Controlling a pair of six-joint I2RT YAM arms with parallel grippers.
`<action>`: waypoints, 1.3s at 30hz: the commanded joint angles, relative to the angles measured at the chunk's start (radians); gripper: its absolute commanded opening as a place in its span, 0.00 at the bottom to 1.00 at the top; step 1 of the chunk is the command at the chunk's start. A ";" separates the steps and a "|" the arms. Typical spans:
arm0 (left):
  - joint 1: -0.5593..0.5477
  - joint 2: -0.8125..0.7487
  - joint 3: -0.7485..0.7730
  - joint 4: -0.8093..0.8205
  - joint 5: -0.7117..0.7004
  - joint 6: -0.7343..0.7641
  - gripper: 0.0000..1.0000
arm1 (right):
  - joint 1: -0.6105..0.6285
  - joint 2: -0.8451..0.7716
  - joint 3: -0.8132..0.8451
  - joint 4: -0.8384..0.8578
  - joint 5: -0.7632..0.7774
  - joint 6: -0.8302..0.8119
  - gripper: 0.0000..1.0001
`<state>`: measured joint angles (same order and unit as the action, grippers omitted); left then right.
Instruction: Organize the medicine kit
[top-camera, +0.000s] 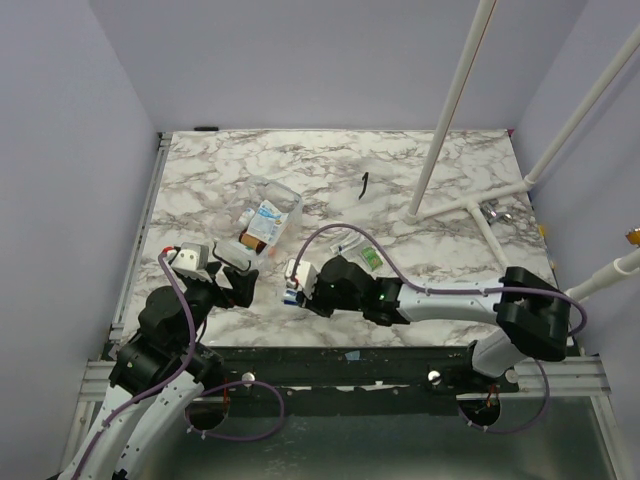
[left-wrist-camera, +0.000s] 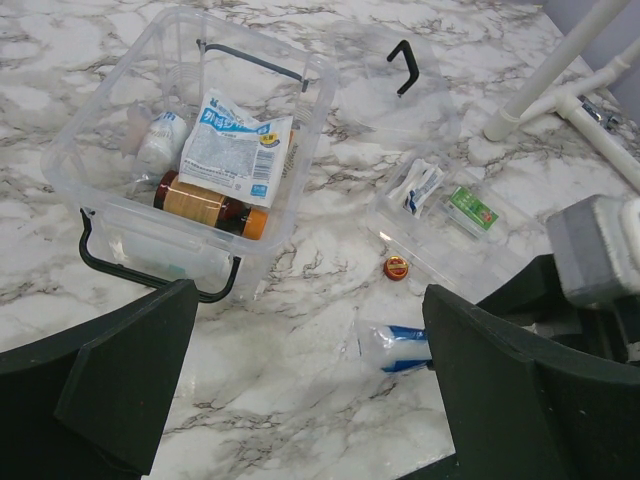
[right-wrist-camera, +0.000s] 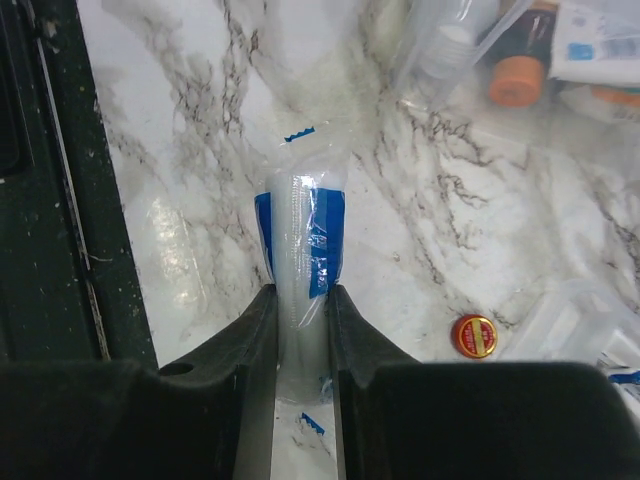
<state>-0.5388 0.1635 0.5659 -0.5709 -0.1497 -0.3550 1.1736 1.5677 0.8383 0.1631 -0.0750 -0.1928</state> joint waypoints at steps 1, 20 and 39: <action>0.001 0.002 0.005 0.000 -0.019 0.007 0.98 | 0.008 -0.095 -0.014 -0.012 0.107 0.052 0.14; 0.003 0.014 0.005 0.002 -0.020 0.005 0.98 | 0.006 -0.001 0.265 0.038 0.372 0.077 0.14; 0.008 -0.026 0.006 -0.003 -0.042 0.008 0.98 | -0.040 0.457 0.689 0.128 0.435 0.069 0.14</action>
<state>-0.5365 0.1589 0.5659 -0.5713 -0.1574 -0.3550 1.1481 1.9644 1.4631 0.2447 0.3481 -0.1242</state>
